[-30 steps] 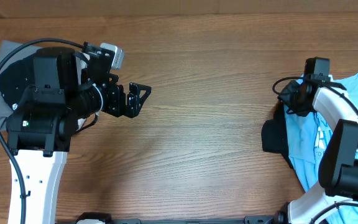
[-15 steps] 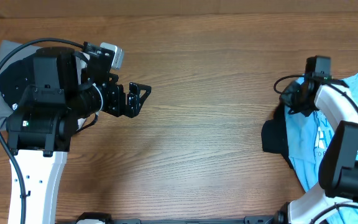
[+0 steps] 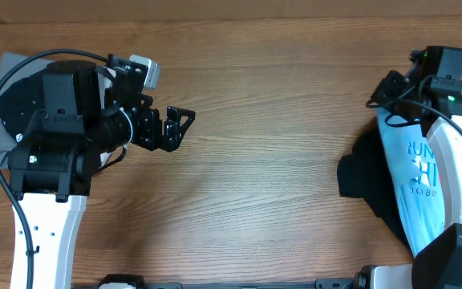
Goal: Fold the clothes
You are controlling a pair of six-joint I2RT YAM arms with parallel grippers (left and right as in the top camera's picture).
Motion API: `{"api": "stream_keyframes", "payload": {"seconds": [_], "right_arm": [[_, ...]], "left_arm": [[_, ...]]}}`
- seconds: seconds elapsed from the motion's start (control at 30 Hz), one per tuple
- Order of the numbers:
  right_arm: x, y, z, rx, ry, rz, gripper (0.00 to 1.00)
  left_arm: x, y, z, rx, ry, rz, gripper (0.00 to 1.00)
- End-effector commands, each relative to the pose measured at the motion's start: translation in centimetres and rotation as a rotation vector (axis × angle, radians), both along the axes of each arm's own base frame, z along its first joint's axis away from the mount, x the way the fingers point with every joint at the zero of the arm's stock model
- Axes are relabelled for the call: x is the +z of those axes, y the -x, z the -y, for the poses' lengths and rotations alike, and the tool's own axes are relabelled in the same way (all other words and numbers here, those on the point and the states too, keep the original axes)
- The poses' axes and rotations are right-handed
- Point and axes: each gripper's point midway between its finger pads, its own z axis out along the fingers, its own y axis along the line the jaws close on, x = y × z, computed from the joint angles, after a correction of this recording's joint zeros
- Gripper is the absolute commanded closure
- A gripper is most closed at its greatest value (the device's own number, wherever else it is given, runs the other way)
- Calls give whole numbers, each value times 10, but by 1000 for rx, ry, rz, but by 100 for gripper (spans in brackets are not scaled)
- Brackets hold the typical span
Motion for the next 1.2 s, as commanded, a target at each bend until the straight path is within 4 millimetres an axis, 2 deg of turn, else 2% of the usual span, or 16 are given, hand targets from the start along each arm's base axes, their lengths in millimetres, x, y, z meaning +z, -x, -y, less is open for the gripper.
{"api": "stream_keyframes", "payload": {"seconds": [0.0,0.17,0.3,0.5,0.8,0.9,0.97,1.03,1.17], "right_arm": [[49,-8,-54,185,-105,143,96],[75,-2,-115,341,-130,195,96],[79,14,-174,467,-160,189,96],[77,58,-267,689,-155,174,96],[54,132,-352,881,-103,85,94],[48,157,-372,978,-81,77,63],[46,159,-373,973,-44,83,62],[43,149,-364,901,0,87,61],[39,110,-320,688,89,80,55]], "left_arm": [[9,-4,0,-7,-12,34,0],[9,-4,0,-7,-12,35,0],[9,-4,0,-8,-15,37,0],[4,-12,-19,81,-97,48,0],[2,-20,-36,160,-170,65,0],[2,-20,-37,163,-174,66,0],[2,-20,-36,161,-172,64,0],[1,-20,-36,161,-172,62,0],[1,-20,-35,159,-168,57,0]]}}
